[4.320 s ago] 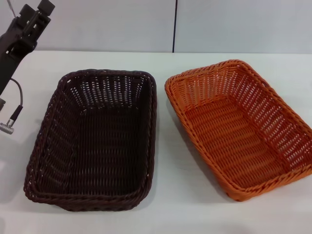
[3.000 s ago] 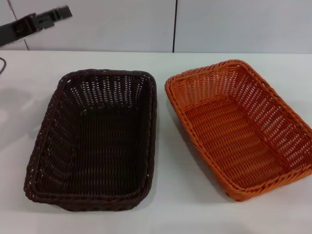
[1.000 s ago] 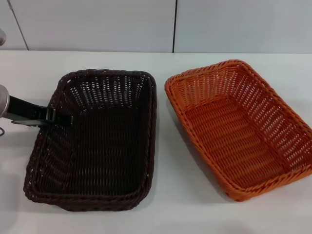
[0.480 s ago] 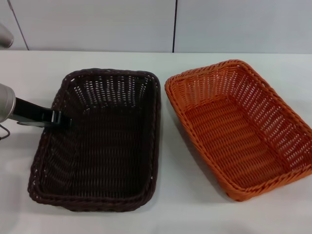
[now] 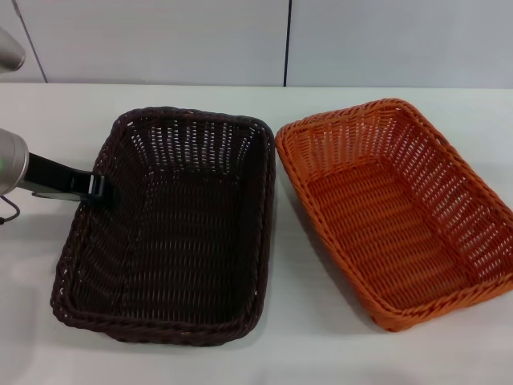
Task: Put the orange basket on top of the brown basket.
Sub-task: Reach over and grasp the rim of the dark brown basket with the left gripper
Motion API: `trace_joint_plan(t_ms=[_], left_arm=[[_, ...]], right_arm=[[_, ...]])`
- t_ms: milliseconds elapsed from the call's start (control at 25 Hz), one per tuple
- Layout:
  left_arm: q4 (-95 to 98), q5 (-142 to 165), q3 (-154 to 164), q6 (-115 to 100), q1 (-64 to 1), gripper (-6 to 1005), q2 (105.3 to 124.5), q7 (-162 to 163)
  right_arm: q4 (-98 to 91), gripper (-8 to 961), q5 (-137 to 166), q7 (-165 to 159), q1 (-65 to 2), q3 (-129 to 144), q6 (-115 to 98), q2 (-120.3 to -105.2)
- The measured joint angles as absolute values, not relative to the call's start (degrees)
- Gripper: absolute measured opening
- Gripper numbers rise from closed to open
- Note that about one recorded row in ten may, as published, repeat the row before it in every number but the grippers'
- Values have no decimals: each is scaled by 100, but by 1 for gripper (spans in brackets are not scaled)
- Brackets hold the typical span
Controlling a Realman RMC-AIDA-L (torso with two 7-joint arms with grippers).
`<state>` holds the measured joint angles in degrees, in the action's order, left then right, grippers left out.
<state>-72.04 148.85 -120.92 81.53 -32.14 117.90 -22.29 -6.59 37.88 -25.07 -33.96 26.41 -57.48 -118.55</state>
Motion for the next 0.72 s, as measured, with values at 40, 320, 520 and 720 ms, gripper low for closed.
trace_joint_plan(t_ms=[40,320,520,720], left_arm=[[-7207,14882,-12094,8152,-3205,245,11789,-2238],[-7193,14879,-12148,8182,-3228,189,11764,-2334],[-7226,14879,-12157,8205,-3235,189,11751,-2352],[-7369,14864,-12227,8330,-3234,188,11752,-2464]], right_arm=[[-659,611,3787,-2516,-3396,2628,-5747,-11856],[-659,611,3788,-2531,-3384,2610,-5747,-11865],[-673,612,3788,-2534,-3388,2610,-5744,-11862],[-684,612,3788,-2537,-3412,2610,-5651,-11858]])
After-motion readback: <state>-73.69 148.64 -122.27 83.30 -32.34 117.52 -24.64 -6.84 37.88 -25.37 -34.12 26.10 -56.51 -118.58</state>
